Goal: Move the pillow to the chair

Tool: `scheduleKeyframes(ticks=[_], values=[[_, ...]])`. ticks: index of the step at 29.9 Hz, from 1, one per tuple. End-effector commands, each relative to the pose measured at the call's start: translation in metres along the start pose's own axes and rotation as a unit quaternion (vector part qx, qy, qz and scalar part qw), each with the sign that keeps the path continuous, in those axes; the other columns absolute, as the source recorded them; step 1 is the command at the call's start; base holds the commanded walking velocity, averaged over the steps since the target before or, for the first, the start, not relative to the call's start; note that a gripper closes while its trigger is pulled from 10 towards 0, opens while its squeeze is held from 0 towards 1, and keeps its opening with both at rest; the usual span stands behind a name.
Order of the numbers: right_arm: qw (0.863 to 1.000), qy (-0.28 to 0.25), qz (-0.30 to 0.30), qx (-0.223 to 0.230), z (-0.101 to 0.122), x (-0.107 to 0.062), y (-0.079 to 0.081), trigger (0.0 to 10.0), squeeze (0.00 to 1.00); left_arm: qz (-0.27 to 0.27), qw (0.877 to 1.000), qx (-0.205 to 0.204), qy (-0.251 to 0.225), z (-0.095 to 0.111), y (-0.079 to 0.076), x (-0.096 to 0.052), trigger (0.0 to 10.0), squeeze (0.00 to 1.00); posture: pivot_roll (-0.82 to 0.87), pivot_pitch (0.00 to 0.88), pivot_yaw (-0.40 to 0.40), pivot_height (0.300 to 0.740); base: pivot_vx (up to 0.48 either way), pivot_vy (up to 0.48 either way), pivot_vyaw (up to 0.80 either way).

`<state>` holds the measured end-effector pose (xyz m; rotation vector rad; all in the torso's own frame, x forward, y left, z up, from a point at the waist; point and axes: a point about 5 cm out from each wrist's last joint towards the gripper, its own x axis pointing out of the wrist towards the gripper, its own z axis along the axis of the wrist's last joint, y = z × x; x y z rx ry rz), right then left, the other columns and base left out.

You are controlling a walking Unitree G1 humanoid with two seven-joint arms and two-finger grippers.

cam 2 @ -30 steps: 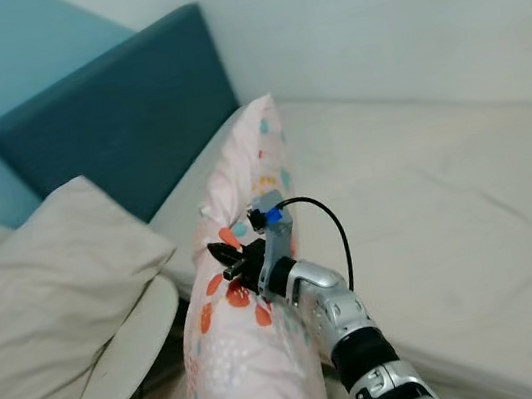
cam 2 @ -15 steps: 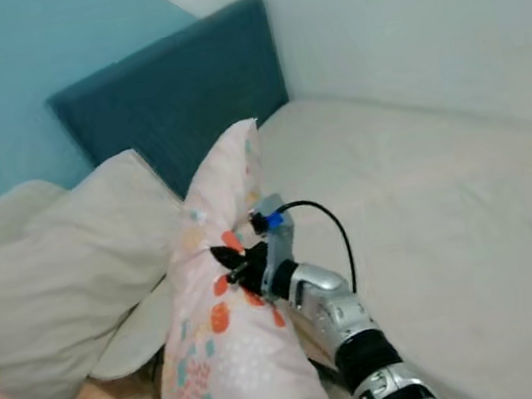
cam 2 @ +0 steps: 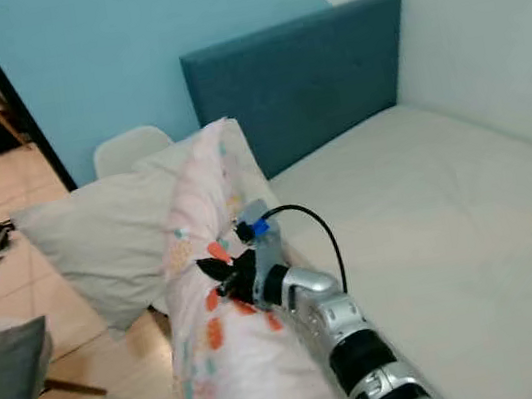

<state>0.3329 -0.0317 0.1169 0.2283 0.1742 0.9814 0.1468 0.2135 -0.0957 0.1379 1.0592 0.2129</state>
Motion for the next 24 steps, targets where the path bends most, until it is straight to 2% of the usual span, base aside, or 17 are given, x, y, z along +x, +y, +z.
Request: scheduleKeyframes(ticks=[1,3,14,24], values=[[0.999,-0.031,0.027,-0.021,0.0202,0.0110,0.0086,10.0,0.00,0.003,1.000,-0.003,0.008,-0.0054,0.0025,-0.0006,10.0,0.00,-0.12,0.017,-0.051,0.740,0.000,0.000,0.80],[0.999,-0.038,0.031,-0.020,0.0227,0.0145,0.0117,10.0,0.00,0.005,1.000,-0.001,0.013,-0.0104,0.0040,-0.0014,10.0,0.00,-0.12,0.016,-0.048,0.740,0.000,0.000,0.80],[0.999,-0.043,0.029,-0.012,0.0184,0.0152,0.0142,10.0,0.00,0.008,1.000,0.014,0.011,-0.0095,0.0092,-0.0010,10.0,0.00,-0.12,0.016,-0.015,0.740,0.000,0.000,0.80],[0.999,-0.045,0.026,-0.012,0.0192,0.0148,0.0125,10.0,0.00,0.001,1.000,0.016,0.005,-0.0059,0.0055,-0.0006,10.0,0.00,-0.12,0.017,-0.015,0.740,0.000,0.000,0.80]])
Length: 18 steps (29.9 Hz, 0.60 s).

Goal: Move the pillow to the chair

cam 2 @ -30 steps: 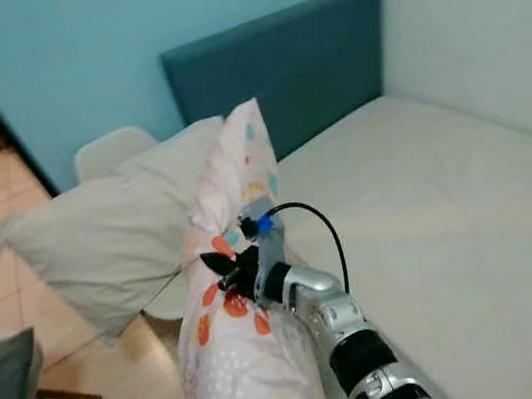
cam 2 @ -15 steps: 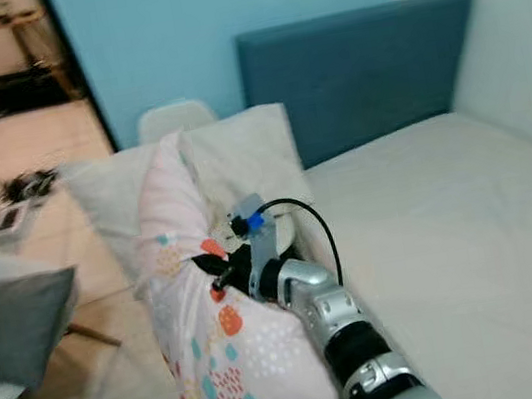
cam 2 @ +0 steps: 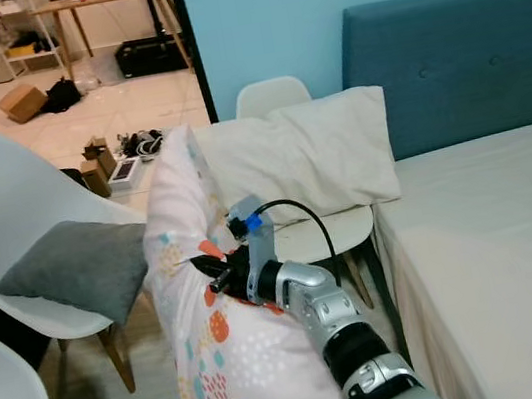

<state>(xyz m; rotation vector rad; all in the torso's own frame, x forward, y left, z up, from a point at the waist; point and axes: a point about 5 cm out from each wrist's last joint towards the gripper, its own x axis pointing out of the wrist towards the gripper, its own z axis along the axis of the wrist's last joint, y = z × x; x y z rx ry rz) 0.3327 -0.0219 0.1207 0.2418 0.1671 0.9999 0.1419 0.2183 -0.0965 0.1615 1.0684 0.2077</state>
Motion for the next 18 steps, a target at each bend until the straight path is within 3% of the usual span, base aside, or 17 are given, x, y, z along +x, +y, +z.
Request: scheduleKeyframes(ticks=[1,18], values=[[0.999,-0.039,0.017,-0.016,0.0165,0.0072,0.0062,10.0,0.00,-0.003,1.000,0.005,0.001,-0.0011,-0.0002,-0.0001,10.0,0.00,-0.12,0.017,-0.016,0.740,0.000,0.000,0.80],[0.999,-0.037,0.024,-0.015,0.0153,0.0081,0.0082,10.0,0.00,-0.001,1.000,0.001,0.004,0.0001,-0.0030,0.0000,10.0,0.00,-0.12,0.023,-0.025,0.740,0.000,0.000,0.80]])
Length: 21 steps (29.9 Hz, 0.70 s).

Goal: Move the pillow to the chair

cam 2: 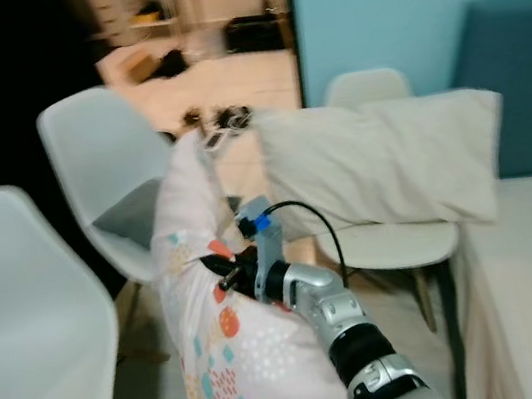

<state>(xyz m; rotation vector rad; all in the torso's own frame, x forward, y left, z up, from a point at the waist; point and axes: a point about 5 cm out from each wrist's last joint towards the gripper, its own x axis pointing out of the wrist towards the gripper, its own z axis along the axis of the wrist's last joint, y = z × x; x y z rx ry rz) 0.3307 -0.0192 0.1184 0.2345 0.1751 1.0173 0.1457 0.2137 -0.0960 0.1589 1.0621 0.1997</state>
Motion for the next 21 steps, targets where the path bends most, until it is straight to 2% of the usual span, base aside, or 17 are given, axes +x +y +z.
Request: scheduleKeyframes(ticks=[1,7,11,18,21], values=[[0.999,-0.043,0.016,-0.013,0.019,0.007,0.006,10.0,0.00,0.003,1.000,0.001,0.007,-0.003,0.001,0.000,10.0,0.00,-0.12,0.023,-0.025,0.740,0.000,0.000,0.80],[0.999,-0.047,0.018,-0.012,0.019,0.007,0.007,10.0,0.00,-0.001,1.000,0.003,-0.001,0.006,-0.006,0.001,10.0,0.00,-0.12,0.025,-0.021,0.740,0.000,0.000,0.80],[0.999,-0.050,0.018,-0.010,0.019,0.007,0.007,10.0,0.00,-0.006,1.000,-0.002,-0.005,0.009,-0.003,0.001,10.0,0.00,-0.12,0.027,-0.015,0.740,0.000,0.000,0.80],[0.998,-0.052,0.022,-0.008,0.019,0.008,0.009,10.0,0.00,-0.003,1.000,0.002,-0.011,0.009,0.001,0.001,10.0,0.00,-0.11,0.027,-0.013,0.740,0.000,-0.480,0.80],[0.998,-0.053,0.022,-0.007,0.019,0.009,0.009,10.0,0.00,0.005,1.000,0.006,-0.012,0.007,0.004,0.001,10.0,0.00,-0.11,0.027,-0.011,0.740,0.000,0.000,0.80]])
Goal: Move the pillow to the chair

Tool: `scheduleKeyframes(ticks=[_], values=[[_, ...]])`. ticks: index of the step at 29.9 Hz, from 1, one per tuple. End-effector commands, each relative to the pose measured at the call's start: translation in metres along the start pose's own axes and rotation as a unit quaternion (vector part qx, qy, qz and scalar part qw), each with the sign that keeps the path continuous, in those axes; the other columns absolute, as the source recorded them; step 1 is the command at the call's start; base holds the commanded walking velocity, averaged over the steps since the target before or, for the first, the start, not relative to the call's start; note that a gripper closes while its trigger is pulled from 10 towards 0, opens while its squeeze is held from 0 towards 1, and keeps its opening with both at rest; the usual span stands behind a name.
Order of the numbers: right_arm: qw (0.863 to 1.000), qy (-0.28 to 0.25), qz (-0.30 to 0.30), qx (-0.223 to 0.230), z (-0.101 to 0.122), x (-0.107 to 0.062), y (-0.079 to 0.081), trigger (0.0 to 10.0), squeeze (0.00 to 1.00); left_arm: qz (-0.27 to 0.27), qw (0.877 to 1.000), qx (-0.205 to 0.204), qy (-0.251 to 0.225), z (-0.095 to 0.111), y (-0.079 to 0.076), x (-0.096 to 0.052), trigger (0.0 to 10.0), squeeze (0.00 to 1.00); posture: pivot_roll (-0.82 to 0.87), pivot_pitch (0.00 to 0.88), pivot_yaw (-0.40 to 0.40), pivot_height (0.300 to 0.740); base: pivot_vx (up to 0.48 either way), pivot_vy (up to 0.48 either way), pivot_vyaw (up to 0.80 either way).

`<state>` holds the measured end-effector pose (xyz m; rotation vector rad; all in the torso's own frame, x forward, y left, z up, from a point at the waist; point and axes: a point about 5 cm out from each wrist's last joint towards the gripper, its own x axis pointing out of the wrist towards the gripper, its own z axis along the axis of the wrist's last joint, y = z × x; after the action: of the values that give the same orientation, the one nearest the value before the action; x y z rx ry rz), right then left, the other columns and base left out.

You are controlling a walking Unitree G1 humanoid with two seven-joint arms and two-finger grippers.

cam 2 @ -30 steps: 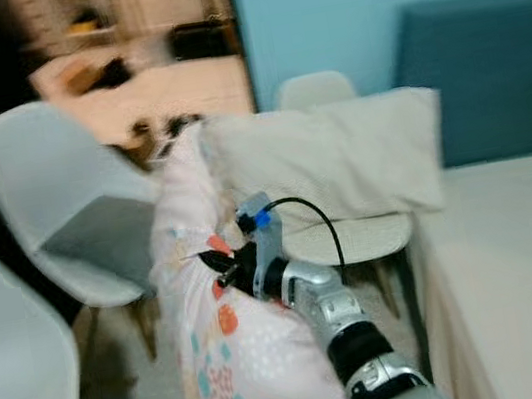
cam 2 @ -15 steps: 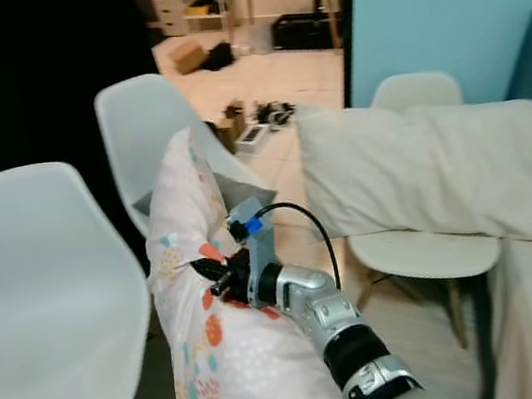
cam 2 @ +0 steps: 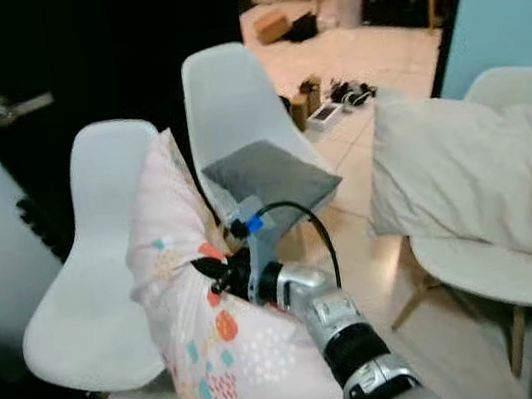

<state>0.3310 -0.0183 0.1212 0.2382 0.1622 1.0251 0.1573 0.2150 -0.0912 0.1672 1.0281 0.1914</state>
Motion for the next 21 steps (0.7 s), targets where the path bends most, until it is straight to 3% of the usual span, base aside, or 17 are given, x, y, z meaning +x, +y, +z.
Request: scheduleKeyframes(ticks=[1,12,19,21], values=[[0.999,-0.048,0.018,-0.005,0.016,0.008,0.008,10.0,0.00,0.006,1.000,0.003,0.006,-0.005,0.003,-0.001,10.0,0.00,-0.11,0.027,-0.011,0.740,0.000,0.000,0.80],[0.999,-0.050,0.019,-0.004,0.017,0.009,0.009,10.0,0.00,0.026,1.000,-0.005,-0.005,-0.003,0.021,0.000,10.0,0.00,-0.10,0.026,-0.006,0.740,0.000,0.000,0.80],[0.998,-0.052,0.018,-0.002,0.016,0.009,0.009,10.0,0.00,0.040,0.997,-0.017,-0.057,0.028,0.021,0.003,10.0,0.00,-0.10,0.029,-0.002,0.740,0.000,0.000,0.80],[0.998,-0.052,0.018,-0.002,0.016,0.009,0.009,10.0,0.00,0.040,0.997,-0.017,-0.057,0.028,0.021,0.003,10.0,0.00,-0.10,0.029,-0.002,0.740,0.000,0.000,0.79]])
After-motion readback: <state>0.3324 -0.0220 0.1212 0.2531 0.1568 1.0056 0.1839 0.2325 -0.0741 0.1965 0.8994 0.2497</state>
